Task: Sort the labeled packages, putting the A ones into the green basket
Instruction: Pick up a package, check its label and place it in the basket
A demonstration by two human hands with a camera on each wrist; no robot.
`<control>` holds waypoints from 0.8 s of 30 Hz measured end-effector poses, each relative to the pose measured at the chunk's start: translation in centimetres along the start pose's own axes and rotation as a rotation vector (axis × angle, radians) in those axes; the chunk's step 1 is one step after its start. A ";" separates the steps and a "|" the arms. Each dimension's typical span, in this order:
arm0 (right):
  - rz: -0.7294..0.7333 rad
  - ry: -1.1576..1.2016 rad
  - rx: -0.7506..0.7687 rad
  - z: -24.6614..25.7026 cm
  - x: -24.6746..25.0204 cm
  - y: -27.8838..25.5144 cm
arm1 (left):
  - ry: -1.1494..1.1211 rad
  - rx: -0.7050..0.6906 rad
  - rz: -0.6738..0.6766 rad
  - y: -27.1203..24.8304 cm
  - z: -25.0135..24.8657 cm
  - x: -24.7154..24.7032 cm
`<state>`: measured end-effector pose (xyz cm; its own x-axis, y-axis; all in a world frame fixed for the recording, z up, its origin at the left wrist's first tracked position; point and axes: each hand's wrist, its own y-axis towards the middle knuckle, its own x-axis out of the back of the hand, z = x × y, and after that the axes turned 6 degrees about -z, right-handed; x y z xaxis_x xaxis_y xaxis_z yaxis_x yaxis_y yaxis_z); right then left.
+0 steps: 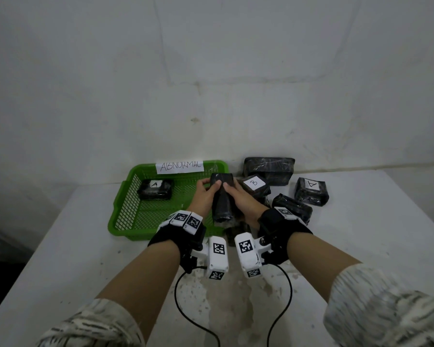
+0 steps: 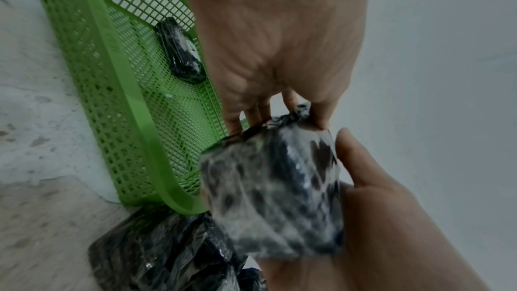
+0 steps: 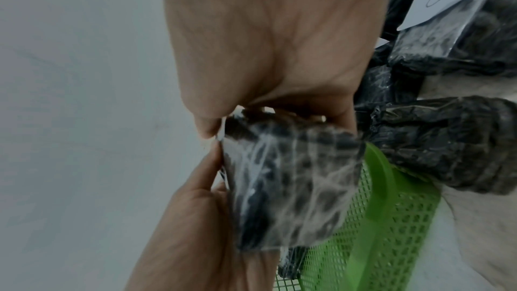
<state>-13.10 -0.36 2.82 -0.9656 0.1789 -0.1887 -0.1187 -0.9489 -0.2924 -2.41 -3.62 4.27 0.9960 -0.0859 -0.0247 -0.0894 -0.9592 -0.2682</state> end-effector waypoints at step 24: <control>-0.066 -0.042 -0.080 0.0 1.2 -0.4 | -0.015 0.023 0.104 -1.3 0.6 -0.5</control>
<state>-14.23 0.22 2.72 -0.9653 0.2278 -0.1274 -0.1653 -0.9112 -0.3773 -2.80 -2.14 4.05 0.9812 -0.1807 -0.0684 -0.1928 -0.9389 -0.2852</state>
